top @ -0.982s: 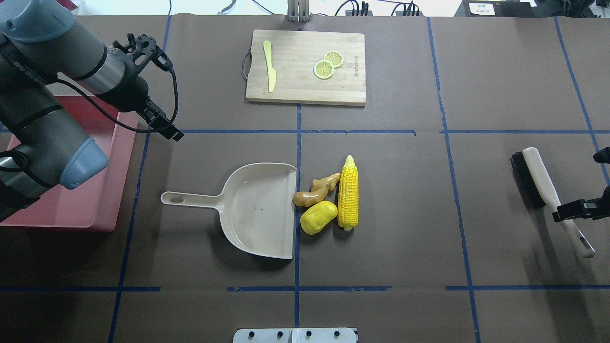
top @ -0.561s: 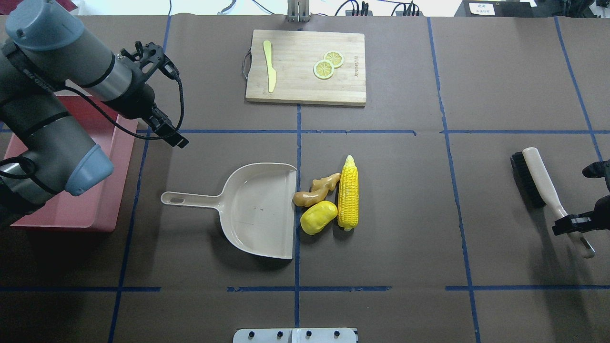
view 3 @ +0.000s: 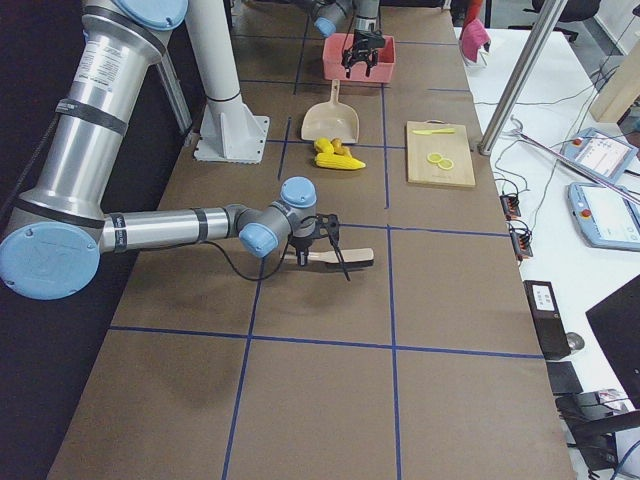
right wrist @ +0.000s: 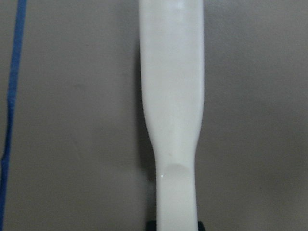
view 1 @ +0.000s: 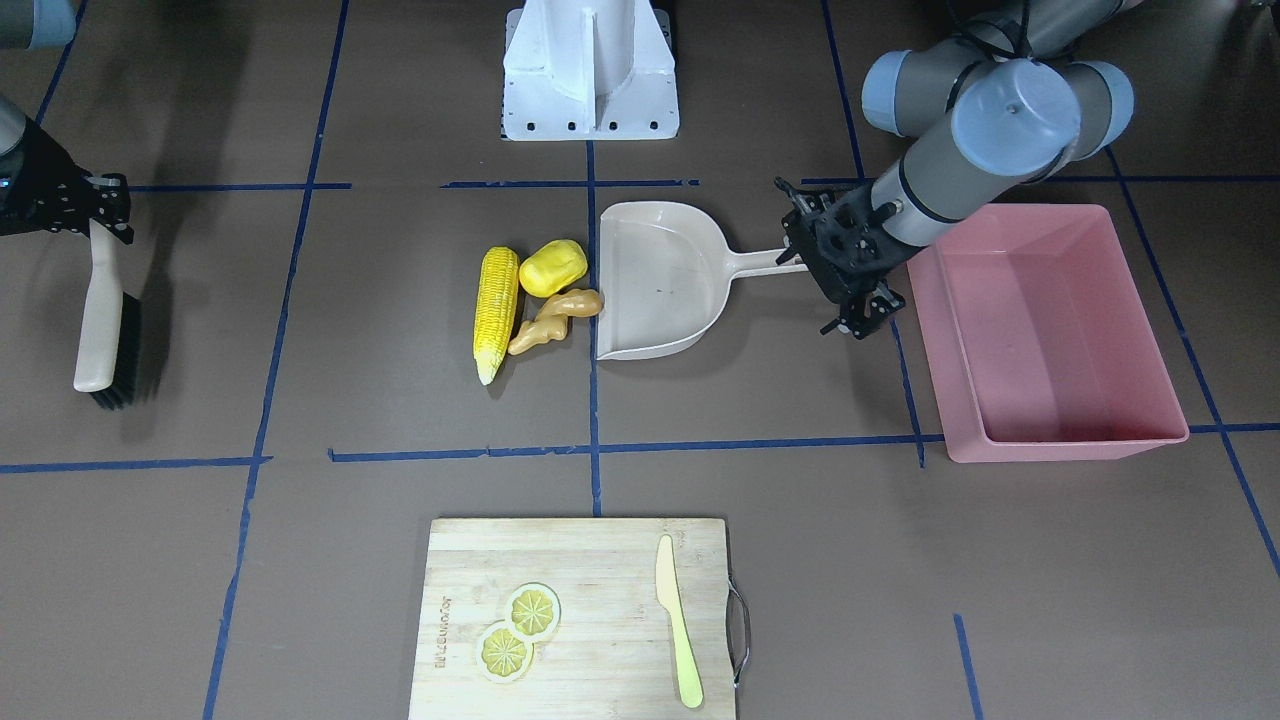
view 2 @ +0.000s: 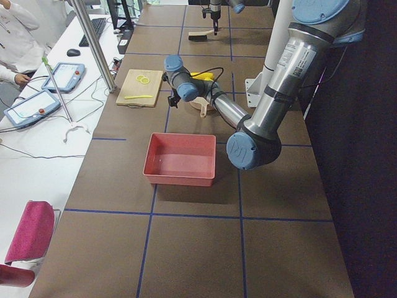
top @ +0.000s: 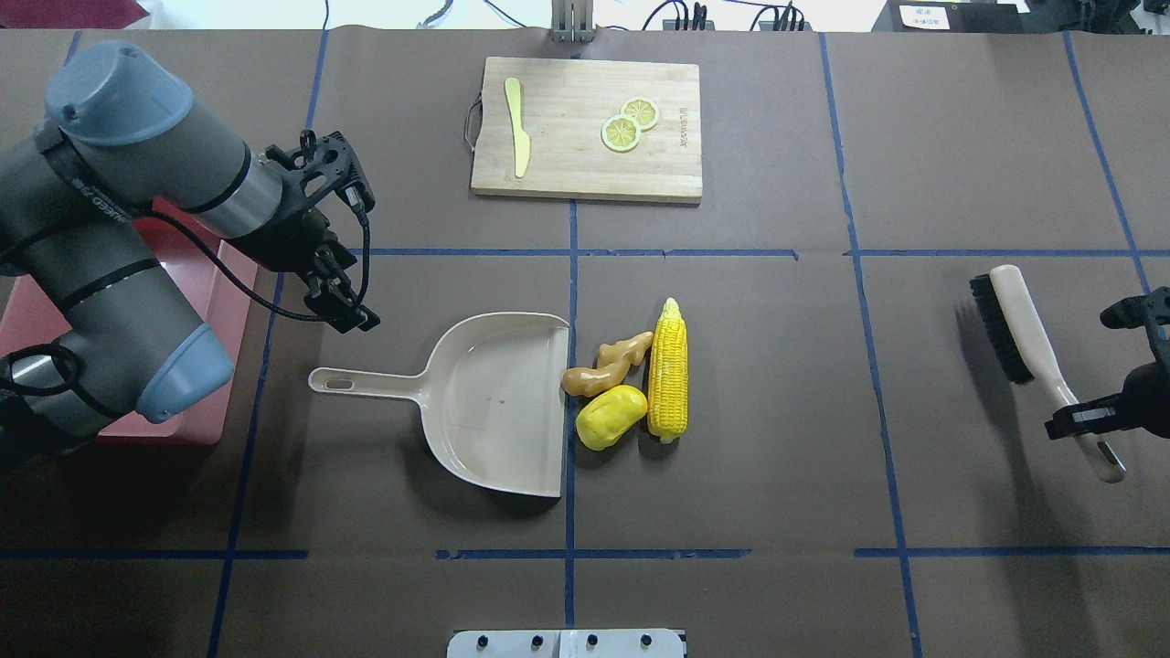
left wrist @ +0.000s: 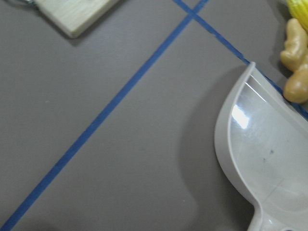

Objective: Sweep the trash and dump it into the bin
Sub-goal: 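Reach the left gripper to the dustpan handle while the right gripper reaches the brush handle, then grasp the dustpan handle with the left gripper while the right gripper lifts the brush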

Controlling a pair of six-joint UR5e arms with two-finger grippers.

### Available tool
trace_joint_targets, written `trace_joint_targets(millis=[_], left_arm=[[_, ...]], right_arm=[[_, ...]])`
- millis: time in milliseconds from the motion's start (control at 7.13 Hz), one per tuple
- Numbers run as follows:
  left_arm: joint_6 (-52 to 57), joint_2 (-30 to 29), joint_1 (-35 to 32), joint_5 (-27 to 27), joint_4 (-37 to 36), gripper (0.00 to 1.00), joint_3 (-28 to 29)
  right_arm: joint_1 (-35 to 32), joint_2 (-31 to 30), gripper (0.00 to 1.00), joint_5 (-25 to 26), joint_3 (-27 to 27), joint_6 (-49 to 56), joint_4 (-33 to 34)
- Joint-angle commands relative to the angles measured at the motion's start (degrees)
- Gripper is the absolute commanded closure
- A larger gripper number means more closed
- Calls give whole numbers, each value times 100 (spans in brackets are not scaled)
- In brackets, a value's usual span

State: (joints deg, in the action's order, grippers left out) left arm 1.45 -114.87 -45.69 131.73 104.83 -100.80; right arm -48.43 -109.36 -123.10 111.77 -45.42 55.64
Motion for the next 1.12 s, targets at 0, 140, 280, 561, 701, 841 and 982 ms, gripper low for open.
trace_joint_targets(millis=[0,140,280,561,701,841,982], left_arm=[[1098,270,418,-696,2,3,-246],[1295,298,516,-727,2,3,-247],[1480,316,673,-736,2,4,-239],[1499,473,867,-736,11,5,-238],[1482,492,964,-788,37,5,-212],[1490,483,1017,-1059,46,6,-203],[1499,448,1061,-1087,55,7,-134]], right_arm=[[175,353,100,49,247,-28,17],[289,546,100,58,327,-55,122],[552,782,100,93,485,-481,366],[948,1083,100,461,539,-985,448],[1046,1153,100,480,548,-1160,448],[1238,1267,100,558,574,-1441,448],[1510,1407,100,768,661,-1765,622]])
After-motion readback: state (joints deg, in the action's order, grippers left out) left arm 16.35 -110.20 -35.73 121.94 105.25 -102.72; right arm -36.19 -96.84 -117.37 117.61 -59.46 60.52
